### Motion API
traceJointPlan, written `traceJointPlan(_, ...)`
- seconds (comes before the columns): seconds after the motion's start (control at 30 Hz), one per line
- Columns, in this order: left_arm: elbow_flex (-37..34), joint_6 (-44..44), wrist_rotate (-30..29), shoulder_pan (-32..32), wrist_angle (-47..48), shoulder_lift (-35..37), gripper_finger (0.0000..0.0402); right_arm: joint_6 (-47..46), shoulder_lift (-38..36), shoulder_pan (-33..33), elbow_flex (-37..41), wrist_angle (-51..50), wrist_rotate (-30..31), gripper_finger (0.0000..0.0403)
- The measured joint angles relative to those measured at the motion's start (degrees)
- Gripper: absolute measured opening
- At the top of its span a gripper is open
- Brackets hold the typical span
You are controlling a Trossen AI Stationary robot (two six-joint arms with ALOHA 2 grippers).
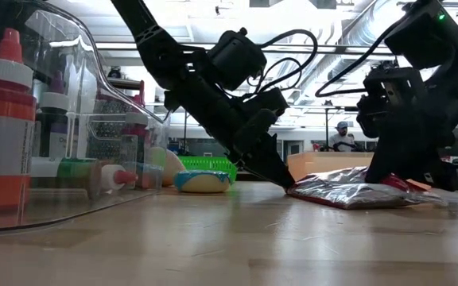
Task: Pick & Place Food Item
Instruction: Put the popcorn bag into the orange bin
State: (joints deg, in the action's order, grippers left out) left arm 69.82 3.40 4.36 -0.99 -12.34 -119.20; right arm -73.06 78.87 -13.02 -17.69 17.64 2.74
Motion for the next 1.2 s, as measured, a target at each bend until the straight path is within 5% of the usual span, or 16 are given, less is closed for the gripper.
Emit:
traceJointPlan(0.4,0.01,-0.59,0.02,-0.43,0.08,1.27,0.0033,2.43,-0.02,0.00,-0.02,1.41,-1.20,0.0008)
traceJointPlan(0.83,0.02,-2.12,-0.02,-0.70,1.54,4.72,0.0124,2.89,-0.02,0.00,-0.02,1.50,-1.63,0.0007)
traceJointPlan(1.2,-0.02,-1.81,-0.15,-1.13,4.79,7.75,0.0131,6.06,-5.26,2.50,-0.04,-0.35,-1.22,0.0007)
